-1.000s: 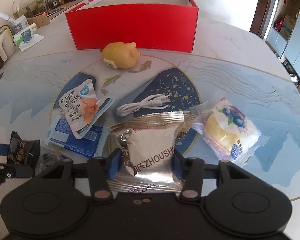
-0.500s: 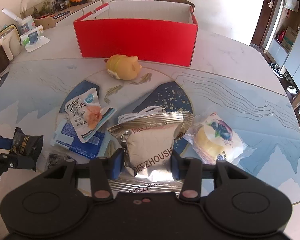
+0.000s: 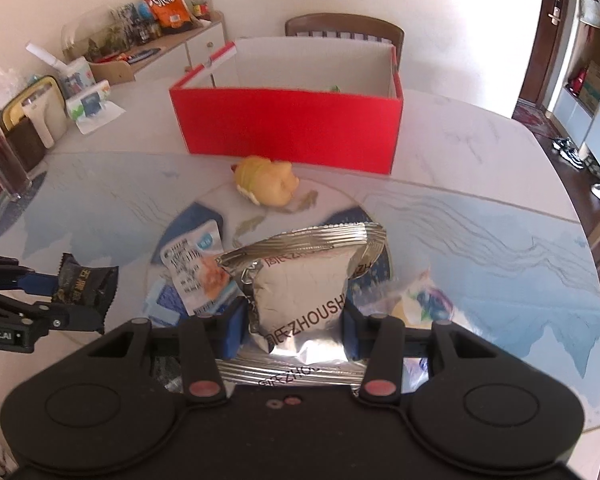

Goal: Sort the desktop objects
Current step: 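Carry the black bag and silver bag with both tools over the red box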

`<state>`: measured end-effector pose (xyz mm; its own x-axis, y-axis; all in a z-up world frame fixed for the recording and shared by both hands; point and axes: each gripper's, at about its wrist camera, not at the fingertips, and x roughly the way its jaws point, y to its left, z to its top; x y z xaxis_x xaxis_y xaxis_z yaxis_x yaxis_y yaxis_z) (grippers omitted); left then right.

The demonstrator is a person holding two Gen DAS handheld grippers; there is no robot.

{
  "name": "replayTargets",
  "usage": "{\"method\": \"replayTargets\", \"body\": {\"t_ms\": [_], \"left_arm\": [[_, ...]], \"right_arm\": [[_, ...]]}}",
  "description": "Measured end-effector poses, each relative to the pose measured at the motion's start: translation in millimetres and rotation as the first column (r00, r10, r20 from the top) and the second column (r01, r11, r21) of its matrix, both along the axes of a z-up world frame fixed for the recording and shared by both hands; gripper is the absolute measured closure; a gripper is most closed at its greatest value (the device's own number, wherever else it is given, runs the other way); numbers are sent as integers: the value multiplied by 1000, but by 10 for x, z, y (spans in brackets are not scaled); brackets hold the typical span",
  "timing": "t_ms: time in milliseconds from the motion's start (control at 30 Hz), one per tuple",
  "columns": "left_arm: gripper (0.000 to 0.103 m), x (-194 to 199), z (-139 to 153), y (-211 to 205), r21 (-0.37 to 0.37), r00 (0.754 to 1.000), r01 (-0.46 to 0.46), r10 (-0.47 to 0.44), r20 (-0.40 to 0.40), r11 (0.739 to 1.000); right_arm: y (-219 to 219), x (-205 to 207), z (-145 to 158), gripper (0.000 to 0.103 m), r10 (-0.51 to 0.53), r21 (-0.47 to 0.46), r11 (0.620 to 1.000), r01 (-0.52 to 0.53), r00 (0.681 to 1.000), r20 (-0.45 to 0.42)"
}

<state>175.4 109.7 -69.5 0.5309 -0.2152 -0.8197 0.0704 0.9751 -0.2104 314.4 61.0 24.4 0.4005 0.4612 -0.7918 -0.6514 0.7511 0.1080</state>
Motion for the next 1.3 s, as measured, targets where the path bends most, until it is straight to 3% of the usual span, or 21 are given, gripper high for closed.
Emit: {"method": "replayTargets", "body": {"t_ms": [333,867,1300], "left_arm": [[48,259,303,7,18,998,-20,18,64,1000],[48,985,844,20,39,983,-54,46,178,998],[48,1523,925,33,58,982,-55,44,183,997]], "right_arm": [[88,242,309,57,72,11,997,-72,996,49],[353,873,774,57,126,65,989,-134,985,115],[542,1390,886,57,149,93,983,-161,981,125]]}}
